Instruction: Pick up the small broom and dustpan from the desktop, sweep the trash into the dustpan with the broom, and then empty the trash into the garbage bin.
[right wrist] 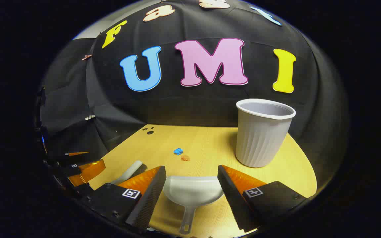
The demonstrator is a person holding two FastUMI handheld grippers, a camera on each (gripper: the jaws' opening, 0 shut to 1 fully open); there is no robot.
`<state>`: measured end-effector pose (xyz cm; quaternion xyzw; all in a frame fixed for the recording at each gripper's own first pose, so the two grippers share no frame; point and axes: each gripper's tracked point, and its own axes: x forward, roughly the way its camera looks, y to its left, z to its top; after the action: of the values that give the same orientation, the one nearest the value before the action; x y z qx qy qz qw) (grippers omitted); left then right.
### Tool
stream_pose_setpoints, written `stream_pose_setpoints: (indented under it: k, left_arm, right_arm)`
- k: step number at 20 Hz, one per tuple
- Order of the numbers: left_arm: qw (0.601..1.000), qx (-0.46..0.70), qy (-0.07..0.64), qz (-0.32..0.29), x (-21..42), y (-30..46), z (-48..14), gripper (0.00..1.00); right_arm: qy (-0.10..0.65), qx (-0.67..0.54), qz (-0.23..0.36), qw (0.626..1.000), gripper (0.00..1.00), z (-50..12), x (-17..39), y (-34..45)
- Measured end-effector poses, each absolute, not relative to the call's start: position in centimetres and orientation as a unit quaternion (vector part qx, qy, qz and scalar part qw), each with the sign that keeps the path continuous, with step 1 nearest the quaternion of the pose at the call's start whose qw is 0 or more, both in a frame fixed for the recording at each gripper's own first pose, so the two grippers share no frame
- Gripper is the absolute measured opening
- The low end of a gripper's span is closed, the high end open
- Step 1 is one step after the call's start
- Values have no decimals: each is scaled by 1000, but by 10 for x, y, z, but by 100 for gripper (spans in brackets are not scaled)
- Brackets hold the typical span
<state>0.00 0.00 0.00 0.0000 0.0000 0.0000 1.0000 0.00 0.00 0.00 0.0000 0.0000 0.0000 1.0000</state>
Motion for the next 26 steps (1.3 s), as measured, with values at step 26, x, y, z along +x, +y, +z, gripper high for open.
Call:
stream_pose_setpoints:
  k: [26]
  left_arm:
    - [969,-19,244,-19,55,32,-116,95]
  right_arm:
    - [92,-11,12,996,98,-52,21,12]
